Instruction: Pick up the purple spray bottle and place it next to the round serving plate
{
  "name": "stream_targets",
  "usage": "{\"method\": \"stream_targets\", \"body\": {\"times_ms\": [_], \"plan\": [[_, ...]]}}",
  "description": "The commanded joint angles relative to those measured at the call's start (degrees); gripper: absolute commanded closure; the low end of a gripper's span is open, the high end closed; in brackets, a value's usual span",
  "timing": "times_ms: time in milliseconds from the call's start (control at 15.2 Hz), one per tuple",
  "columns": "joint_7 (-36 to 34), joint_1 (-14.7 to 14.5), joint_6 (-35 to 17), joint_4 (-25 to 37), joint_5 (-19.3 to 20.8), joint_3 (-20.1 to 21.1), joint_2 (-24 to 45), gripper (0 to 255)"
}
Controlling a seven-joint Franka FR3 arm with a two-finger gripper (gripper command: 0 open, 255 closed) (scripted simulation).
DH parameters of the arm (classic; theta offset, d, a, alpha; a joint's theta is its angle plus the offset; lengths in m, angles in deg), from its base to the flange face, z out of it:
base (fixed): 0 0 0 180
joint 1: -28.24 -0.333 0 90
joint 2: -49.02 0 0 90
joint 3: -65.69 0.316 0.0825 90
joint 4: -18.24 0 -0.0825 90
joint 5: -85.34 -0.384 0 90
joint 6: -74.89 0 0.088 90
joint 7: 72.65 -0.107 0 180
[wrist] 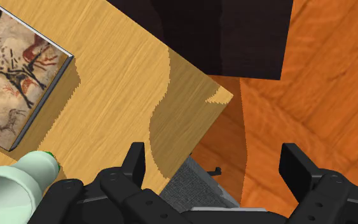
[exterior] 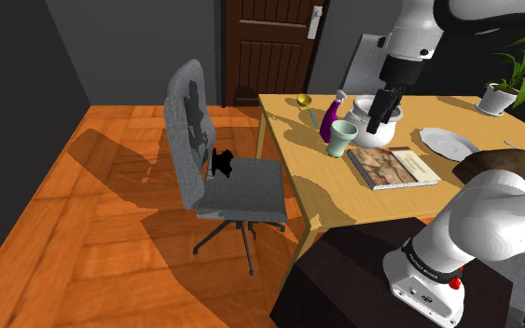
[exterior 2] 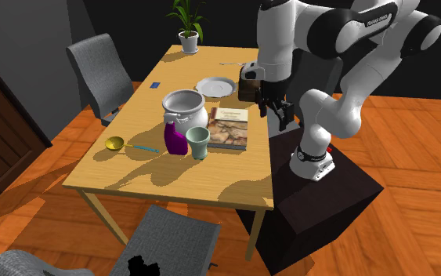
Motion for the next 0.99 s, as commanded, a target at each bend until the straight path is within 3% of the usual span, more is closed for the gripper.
{"method": "stream_targets", "body": {"times_ms": [0,462,924], "plan": [[0.00,0.00,0.00,0.00,0.00,0.00,0.00,0],[-1.78,4.20,-19.25,-8.09,3.12,-1.28,3.32,0],[-4.08,8.74,-39.48,-12.35,6.06,-2.97,11.34,0]]}}
